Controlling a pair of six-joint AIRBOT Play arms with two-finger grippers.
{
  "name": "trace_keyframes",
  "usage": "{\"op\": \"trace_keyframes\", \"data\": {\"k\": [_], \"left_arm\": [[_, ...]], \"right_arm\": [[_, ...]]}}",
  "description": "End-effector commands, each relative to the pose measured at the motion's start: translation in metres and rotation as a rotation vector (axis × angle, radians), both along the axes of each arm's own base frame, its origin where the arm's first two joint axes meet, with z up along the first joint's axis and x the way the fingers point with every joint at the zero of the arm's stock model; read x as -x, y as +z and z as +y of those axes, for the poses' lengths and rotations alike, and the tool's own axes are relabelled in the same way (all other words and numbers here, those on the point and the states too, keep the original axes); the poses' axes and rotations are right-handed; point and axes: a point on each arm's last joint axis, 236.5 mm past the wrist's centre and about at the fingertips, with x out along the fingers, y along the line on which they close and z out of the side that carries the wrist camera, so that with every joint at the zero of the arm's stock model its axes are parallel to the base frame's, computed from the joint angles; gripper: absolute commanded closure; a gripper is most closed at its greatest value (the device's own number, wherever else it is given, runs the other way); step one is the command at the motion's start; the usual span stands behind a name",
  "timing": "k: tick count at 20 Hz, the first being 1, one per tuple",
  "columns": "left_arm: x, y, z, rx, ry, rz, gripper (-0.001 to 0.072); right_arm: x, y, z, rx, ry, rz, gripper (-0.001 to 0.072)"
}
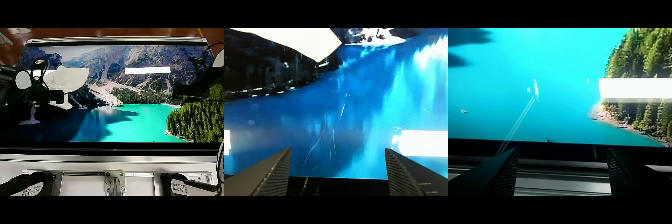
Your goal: Fold the shirts.
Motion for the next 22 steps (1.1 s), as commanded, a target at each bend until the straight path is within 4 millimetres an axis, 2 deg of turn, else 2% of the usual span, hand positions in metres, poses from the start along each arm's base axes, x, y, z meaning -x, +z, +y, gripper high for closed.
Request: {"op": "trace_keyframes", "data": {"k": [1,2,4,8,12,15,16,18,22], "left_arm": [[0.000,0.000,0.000,0.000,0.001,0.000,0.0003],[0.000,0.000,0.000,0.000,0.001,0.000,0.0004],[-0.003,0.001,-0.001,0.004,0.000,-0.012,0.0003],[-0.039,0.013,-0.017,0.069,-0.017,-0.165,0.0003],[-0.050,0.018,-0.023,0.090,-0.021,-0.216,0.0005],[-0.077,0.024,-0.031,0.120,-0.030,-0.317,0.0006],[-0.090,0.022,-0.026,0.101,-0.026,-0.348,0.0005],[-0.114,0.007,0.006,0.053,0.033,-0.330,0.0005],[-0.166,-0.035,0.105,0.014,0.248,-0.228,0.0004]], "right_arm": [[0.000,0.000,0.000,0.000,0.000,0.001,0.0042],[0.000,0.000,0.000,-0.001,0.000,-0.001,0.0042],[-0.015,0.002,0.003,-0.012,-0.005,-0.063,0.0043],[-0.023,0.004,0.011,-0.048,-0.013,-0.096,0.0043],[-0.023,0.005,0.015,-0.068,-0.021,-0.095,0.0043],[-0.033,0.007,0.014,-0.073,-0.083,-0.128,0.0043],[-0.038,0.008,0.014,-0.073,-0.090,-0.148,0.0042],[-0.048,0.009,0.012,-0.071,-0.097,-0.188,0.0043],[-0.056,-0.002,0.014,-0.081,-0.100,-0.182,0.0043]]}}
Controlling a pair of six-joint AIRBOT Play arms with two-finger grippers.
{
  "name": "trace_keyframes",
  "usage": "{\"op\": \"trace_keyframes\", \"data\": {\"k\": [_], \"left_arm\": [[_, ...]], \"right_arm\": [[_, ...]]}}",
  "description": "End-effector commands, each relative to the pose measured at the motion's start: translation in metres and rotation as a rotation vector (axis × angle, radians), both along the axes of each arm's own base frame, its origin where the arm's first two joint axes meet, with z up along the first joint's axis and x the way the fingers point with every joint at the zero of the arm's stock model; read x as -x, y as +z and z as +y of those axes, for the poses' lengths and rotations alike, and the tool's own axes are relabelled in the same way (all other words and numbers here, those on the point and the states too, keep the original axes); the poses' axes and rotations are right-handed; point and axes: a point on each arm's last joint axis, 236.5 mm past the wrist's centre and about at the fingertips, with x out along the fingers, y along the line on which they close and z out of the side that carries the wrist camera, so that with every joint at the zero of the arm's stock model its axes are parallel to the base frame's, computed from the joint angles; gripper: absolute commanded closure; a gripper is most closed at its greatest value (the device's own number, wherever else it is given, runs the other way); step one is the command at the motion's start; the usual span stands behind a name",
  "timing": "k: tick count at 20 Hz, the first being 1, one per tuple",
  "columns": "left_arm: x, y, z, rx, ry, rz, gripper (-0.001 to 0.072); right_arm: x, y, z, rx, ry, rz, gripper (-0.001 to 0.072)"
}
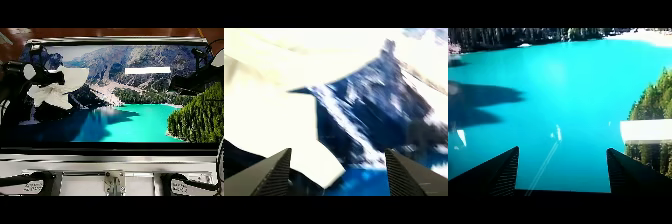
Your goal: Fold the shirts.
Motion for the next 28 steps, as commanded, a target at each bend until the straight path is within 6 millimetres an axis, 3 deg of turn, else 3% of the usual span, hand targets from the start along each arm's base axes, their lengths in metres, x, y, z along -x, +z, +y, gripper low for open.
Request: {"op": "trace_keyframes", "data": {"k": [1,3,5,11,12,14,15,16,18,19,21,23,24,26,28], "left_arm": [[-0.036,-0.041,0.083,-0.007,0.165,0.090,0.0004],[-0.039,-0.073,0.118,-0.005,0.234,0.179,0.0003],[-0.038,-0.102,0.140,0.000,0.276,0.245,0.0001],[-0.031,-0.164,0.148,0.031,0.274,0.355,0.0008],[-0.030,-0.172,0.146,0.033,0.258,0.369,0.0106],[-0.028,-0.178,0.143,0.042,0.258,0.384,0.0540],[-0.028,-0.175,0.141,0.053,0.257,0.380,0.0669],[-0.031,-0.164,0.135,0.070,0.234,0.359,0.0669],[-0.039,-0.123,0.128,0.048,0.171,0.285,0.0670],[-0.044,-0.088,0.123,0.014,0.116,0.221,0.0670],[-0.052,0.009,0.103,-0.035,0.034,0.029,0.0671],[-0.041,0.132,0.067,-0.055,-0.025,-0.241,0.0670],[-0.024,0.193,0.044,-0.056,-0.064,-0.378,0.0671],[0.037,0.303,-0.005,-0.031,-0.156,-0.628,0.0671],[0.103,0.367,-0.043,0.035,-0.238,-0.773,0.0671]], "right_arm": [[-0.007,-0.012,0.003,-0.018,-0.009,0.006,0.0043],[-0.005,-0.025,0.007,-0.039,-0.011,0.032,0.0044],[-0.003,-0.038,0.012,-0.061,-0.016,0.050,0.0044],[-0.002,-0.048,0.020,-0.089,0.006,0.047,0.0045],[0.001,-0.047,0.026,-0.117,0.011,0.059,0.0045],[0.010,-0.045,0.038,-0.169,0.024,0.095,0.0045],[0.013,-0.044,0.041,-0.181,0.030,0.110,0.0045],[0.017,-0.044,0.042,-0.185,0.035,0.122,0.0045],[0.019,-0.045,0.041,-0.172,0.066,0.123,0.0045],[0.019,-0.046,0.038,-0.158,0.071,0.121,0.0045],[0.019,-0.046,0.032,-0.132,0.069,0.120,0.0045],[0.021,-0.033,0.032,-0.128,0.072,0.087,0.0046],[0.022,-0.021,0.032,-0.122,0.081,0.055,0.0046],[0.028,0.013,0.031,-0.090,0.119,-0.047,0.0046],[0.037,0.055,0.026,-0.037,0.132,-0.175,0.0046]]}}
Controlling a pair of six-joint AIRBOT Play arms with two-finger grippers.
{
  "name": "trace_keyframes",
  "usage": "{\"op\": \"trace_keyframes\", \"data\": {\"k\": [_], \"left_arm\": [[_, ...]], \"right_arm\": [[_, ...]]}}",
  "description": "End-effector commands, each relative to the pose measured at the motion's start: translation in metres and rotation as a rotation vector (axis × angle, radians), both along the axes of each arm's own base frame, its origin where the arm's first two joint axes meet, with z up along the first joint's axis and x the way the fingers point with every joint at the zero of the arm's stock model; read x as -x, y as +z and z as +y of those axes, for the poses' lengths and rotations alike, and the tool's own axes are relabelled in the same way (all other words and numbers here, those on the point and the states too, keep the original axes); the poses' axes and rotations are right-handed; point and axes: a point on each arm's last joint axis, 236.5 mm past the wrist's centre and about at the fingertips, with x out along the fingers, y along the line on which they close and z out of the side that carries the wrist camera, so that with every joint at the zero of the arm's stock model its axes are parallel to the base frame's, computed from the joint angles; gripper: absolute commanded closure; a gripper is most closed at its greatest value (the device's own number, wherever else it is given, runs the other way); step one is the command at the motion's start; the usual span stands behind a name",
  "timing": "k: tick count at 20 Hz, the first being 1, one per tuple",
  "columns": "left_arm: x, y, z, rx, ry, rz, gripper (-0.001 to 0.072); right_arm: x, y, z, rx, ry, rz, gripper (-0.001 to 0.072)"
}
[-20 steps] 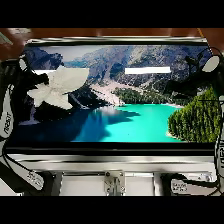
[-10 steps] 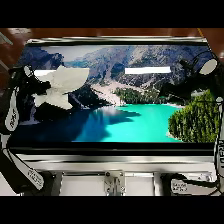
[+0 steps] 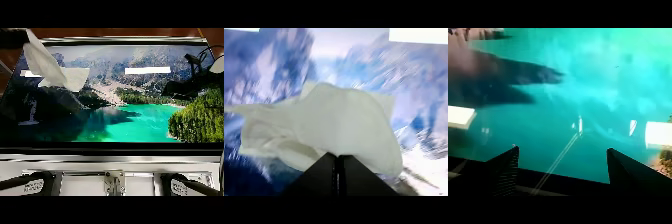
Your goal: Fold the shirts.
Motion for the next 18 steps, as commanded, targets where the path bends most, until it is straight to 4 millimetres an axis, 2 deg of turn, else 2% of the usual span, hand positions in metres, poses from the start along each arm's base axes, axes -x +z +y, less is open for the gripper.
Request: {"op": "trace_keyframes", "data": {"k": [1,3,5,7,8,9,10,11,13,15,16,17,18], "left_arm": [[0.120,0.138,-0.063,0.102,-0.170,-0.324,0.0670],[0.169,0.165,-0.099,0.206,-0.297,-0.373,0.0670],[0.201,0.171,-0.142,0.284,-0.444,-0.357,0.0670],[0.214,0.152,-0.185,0.284,-0.565,-0.279,0.0670],[0.216,0.133,-0.211,0.273,-0.621,-0.222,0.0670],[0.216,0.111,-0.235,0.258,-0.668,-0.165,0.0670],[0.214,0.080,-0.261,0.231,-0.708,-0.091,0.0670],[0.210,0.043,-0.286,0.194,-0.736,-0.007,0.0670],[0.199,-0.036,-0.323,0.123,-0.753,0.161,0.0670],[0.185,-0.112,-0.364,0.182,-0.713,0.357,0.0670],[0.185,-0.142,-0.388,0.229,-0.729,0.438,0.0669],[0.189,-0.170,-0.412,0.275,-0.760,0.517,0.0617],[0.192,-0.191,-0.426,0.306,-0.785,0.583,0.0287]], "right_arm": [[0.016,0.066,-0.010,0.081,0.012,-0.210,0.0046],[0.034,0.109,-0.017,0.132,-0.007,-0.343,0.0045],[0.057,0.149,-0.023,0.178,-0.029,-0.472,0.0045],[0.081,0.177,-0.031,0.228,-0.050,-0.557,0.0045],[0.092,0.186,-0.036,0.257,-0.063,-0.586,0.0046],[0.102,0.193,-0.042,0.289,-0.077,-0.604,0.0046],[0.112,0.196,-0.049,0.322,-0.091,-0.605,0.0046],[0.122,0.194,-0.057,0.356,-0.104,-0.583,0.0046],[0.138,0.181,-0.068,0.397,-0.114,-0.499,0.0046],[0.144,0.171,-0.070,0.405,-0.112,-0.443,0.0046],[0.144,0.168,-0.070,0.404,-0.110,-0.427,0.0046],[0.141,0.164,-0.071,0.400,-0.110,-0.409,0.0045],[0.138,0.159,-0.071,0.399,-0.112,-0.388,0.0046]]}}
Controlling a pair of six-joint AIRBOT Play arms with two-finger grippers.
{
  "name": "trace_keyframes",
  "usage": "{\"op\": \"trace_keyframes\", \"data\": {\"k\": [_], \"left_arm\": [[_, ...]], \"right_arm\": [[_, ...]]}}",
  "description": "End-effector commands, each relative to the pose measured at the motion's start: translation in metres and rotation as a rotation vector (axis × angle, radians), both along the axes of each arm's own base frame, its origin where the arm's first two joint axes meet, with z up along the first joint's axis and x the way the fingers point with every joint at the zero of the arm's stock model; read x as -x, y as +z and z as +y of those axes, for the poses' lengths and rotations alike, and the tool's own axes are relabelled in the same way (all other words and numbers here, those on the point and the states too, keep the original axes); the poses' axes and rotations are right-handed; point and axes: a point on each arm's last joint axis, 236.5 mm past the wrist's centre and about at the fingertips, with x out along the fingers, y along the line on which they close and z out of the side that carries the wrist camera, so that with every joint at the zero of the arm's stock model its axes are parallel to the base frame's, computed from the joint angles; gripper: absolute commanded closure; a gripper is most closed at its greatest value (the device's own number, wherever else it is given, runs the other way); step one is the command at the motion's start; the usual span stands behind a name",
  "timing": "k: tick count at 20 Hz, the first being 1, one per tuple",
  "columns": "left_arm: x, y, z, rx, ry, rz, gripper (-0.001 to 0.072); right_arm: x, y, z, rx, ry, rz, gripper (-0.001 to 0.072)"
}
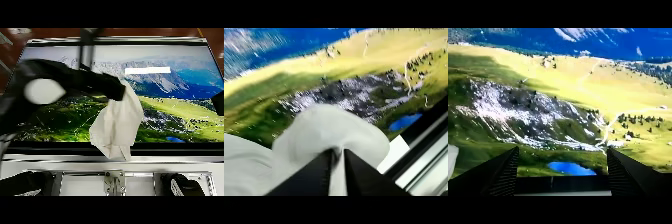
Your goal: Fold the shirts.
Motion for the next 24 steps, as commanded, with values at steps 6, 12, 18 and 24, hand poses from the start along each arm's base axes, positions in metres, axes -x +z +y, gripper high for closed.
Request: {"op": "trace_keyframes", "data": {"k": [6,12,18,24], "left_arm": [[-0.023,-0.107,0.045,-0.134,0.010,0.422,0.0002],[-0.052,-0.108,0.235,-0.372,0.312,0.452,0.0002],[0.021,-0.240,0.243,-0.353,0.299,0.766,0.0001],[0.024,-0.289,0.190,-0.086,0.336,0.861,0.0001]], "right_arm": [[-0.020,-0.058,-0.021,0.026,-0.059,0.268,0.0046],[-0.075,-0.127,-0.021,-0.047,-0.043,0.441,0.0111],[-0.115,-0.193,0.024,-0.586,0.038,0.596,0.0077],[-0.141,-0.254,0.040,-0.640,0.036,0.689,0.0077]]}}
